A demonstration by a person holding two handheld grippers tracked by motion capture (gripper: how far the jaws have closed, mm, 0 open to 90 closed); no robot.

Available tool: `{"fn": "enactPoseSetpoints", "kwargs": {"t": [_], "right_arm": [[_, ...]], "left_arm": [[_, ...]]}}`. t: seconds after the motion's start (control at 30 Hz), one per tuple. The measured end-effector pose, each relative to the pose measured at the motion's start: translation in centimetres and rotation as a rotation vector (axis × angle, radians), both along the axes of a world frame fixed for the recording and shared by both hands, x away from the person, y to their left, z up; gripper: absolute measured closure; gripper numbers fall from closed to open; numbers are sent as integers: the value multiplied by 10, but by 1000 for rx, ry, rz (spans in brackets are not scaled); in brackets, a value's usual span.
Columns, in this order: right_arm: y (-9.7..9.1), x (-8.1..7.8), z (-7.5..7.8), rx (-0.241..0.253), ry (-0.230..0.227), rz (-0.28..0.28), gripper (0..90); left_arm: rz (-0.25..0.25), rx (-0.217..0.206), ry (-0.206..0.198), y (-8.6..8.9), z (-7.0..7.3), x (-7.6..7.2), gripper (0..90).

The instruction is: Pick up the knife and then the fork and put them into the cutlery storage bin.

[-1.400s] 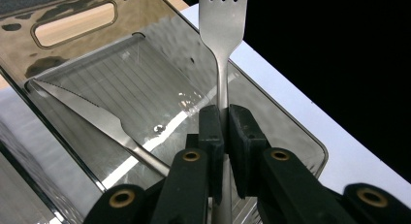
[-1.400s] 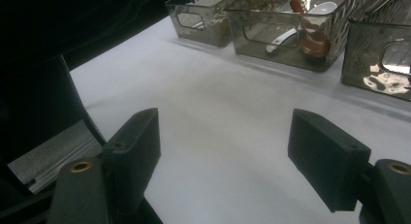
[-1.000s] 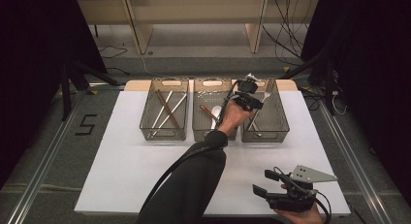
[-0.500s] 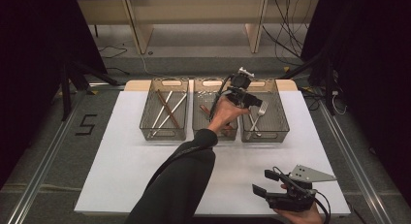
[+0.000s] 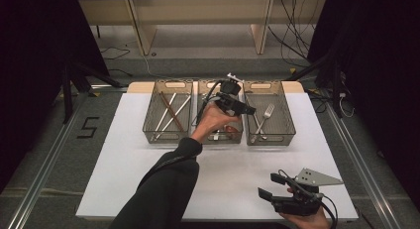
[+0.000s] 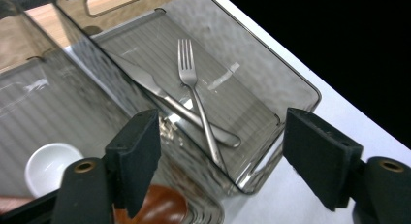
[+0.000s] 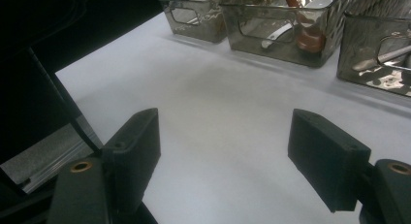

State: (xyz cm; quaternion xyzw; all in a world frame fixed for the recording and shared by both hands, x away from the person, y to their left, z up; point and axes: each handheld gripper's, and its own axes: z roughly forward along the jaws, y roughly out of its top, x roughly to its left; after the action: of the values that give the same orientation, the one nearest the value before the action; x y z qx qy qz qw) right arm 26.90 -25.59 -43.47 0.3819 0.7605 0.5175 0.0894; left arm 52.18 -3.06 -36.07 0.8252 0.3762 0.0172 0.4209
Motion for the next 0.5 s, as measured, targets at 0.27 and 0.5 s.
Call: {"fn": "enactPoseSetpoints", "kwargs": {"t": [0.27,0.5], "right_arm": [[0,0,-1,-4,-3,-3,281],[1,1,-1,-5,0,-6,281]], "left_arm": [[3,-34,-22,31,3,-12,249],[18,-72,-31,53,3,-20,230]]}}
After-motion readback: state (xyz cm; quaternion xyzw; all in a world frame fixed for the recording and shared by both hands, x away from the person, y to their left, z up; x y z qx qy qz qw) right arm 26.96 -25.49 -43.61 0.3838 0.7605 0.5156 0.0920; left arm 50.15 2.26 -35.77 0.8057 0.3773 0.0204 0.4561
